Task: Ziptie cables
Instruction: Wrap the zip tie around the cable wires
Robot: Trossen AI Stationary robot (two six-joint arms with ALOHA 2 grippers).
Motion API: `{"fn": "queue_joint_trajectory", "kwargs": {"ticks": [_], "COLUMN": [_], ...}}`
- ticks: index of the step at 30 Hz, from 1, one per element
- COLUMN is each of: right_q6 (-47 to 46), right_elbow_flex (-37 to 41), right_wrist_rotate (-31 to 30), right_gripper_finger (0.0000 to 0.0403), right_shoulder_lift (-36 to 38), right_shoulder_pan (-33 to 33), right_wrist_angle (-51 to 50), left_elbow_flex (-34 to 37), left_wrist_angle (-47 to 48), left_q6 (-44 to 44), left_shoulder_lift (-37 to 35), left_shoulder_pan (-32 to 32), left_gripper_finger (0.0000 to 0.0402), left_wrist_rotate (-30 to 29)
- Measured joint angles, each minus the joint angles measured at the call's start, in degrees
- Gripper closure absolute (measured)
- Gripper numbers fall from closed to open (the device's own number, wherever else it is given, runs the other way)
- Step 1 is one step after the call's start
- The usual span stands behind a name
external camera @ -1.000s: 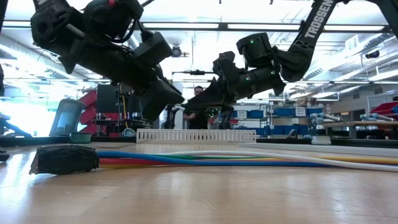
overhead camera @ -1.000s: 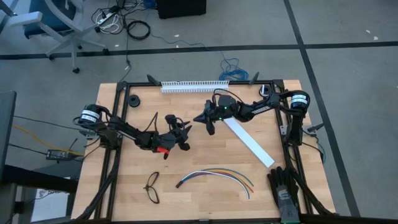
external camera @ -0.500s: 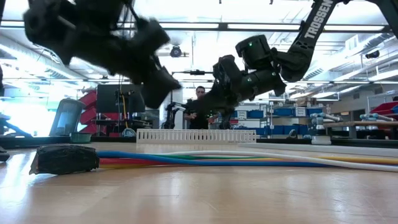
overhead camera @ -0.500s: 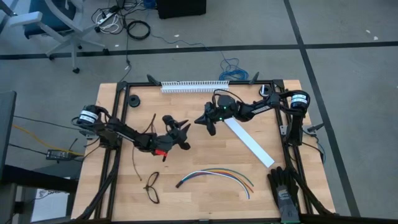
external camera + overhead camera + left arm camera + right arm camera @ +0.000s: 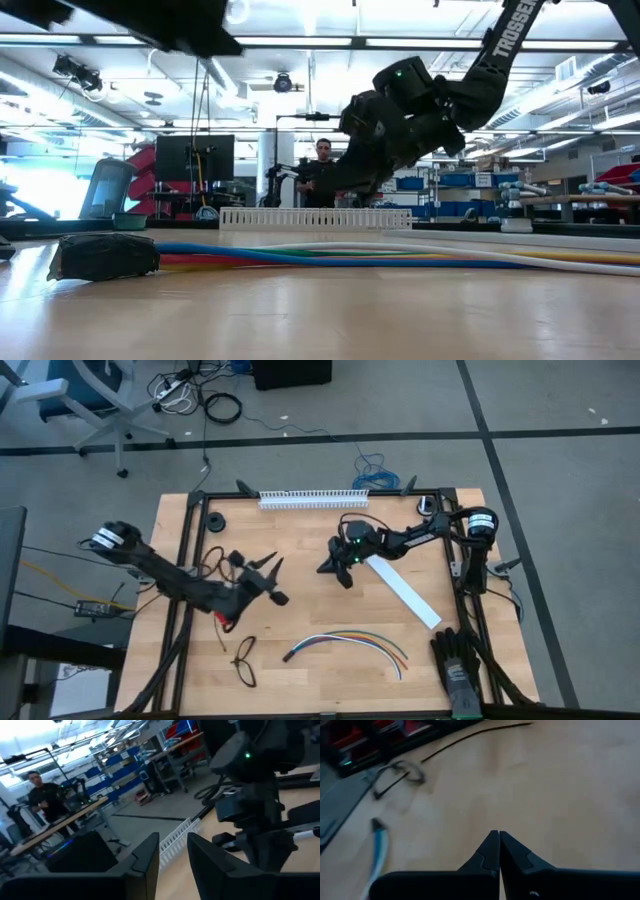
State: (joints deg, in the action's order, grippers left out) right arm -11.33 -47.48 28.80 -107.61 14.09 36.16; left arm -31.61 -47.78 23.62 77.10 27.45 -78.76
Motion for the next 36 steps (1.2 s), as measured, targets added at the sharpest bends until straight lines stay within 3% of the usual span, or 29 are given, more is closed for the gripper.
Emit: {"fn": "queue_joint_trajectory", "kwargs": {"ticks": [4,11,14,18,22,26,31,36], "right_q6": [1.79,3.89,3.84,3.52,3.52,3.43,4.36,10.91], "right_elbow_flex": [-0.01,-0.01,0.01,-0.01,-0.01,-0.86,-6.01,-12.04], "right_wrist_rotate": [-0.11,-0.85,-0.94,-0.98,-3.09,-3.24,-1.51,-1.57], "right_gripper_finger": [0.0403,0.0403,0.0403,0.0403,0.0403,0.0403,0.0403,0.0403], "right_shoulder_lift": [0.02,0.00,0.00,0.00,0.00,0.00,0.00,0.00], "right_shoulder_pan": [-3.04,-6.15,-6.96,-7.75,-8.09,-8.09,-9.21,-10.43], "right_wrist_angle": [0.05,3.91,7.64,10.50,11.15,11.24,6.09,-4.23], "left_elbow_flex": [0.16,0.15,0.15,0.15,0.18,0.23,3.35,10.42], "left_wrist_angle": [0.17,-0.03,2.34,13.17,26.20,31.83,33.56,32.04], "left_q6": [-0.02,-3.54,-7.58,-21.29,-37.51,-42.66,-43.45,-44.34], "left_shoulder_lift": [-3.67,-9.09,-9.31,-9.33,-8.61,-7.13,-7.75,-14.77], "left_shoulder_pan": [5.65,15.62,18.57,19.03,14.91,9.57,4.84,3.71], "left_gripper_finger": [0.0292,0.0292,0.0292,0.0296,0.0310,0.0322,0.0328,0.0328], "left_wrist_rotate": [-10.24,-11.05,-4.82,10.08,23.46,33.97,36.96,37.12]}}
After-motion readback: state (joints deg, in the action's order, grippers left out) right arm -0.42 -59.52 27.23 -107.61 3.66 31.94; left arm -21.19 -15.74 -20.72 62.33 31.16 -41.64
